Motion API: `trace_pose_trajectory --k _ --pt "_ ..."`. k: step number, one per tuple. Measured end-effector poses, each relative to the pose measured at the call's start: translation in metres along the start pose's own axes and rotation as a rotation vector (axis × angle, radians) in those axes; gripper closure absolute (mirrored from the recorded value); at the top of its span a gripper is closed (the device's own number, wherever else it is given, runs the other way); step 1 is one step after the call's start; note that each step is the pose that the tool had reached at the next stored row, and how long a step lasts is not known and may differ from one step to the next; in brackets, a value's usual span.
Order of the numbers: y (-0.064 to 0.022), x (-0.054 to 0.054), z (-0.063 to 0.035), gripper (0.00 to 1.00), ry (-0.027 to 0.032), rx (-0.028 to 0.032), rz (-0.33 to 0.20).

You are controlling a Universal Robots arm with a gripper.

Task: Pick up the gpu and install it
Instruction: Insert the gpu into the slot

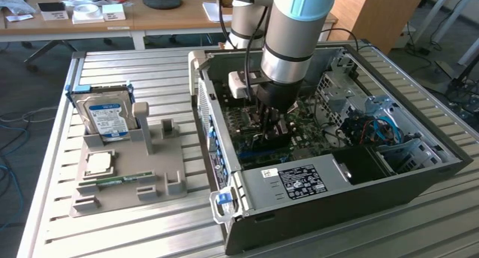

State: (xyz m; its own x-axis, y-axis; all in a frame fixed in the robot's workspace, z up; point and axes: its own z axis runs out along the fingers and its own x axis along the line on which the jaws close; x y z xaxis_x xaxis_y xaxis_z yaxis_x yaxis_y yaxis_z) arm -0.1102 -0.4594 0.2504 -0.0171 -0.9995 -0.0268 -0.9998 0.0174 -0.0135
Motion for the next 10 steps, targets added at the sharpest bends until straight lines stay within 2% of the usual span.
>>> trace_pose_trajectory --k 10 --pt "0.0001 0.0 0.0002 0.74 -0.0021 -0.0001 0.0"
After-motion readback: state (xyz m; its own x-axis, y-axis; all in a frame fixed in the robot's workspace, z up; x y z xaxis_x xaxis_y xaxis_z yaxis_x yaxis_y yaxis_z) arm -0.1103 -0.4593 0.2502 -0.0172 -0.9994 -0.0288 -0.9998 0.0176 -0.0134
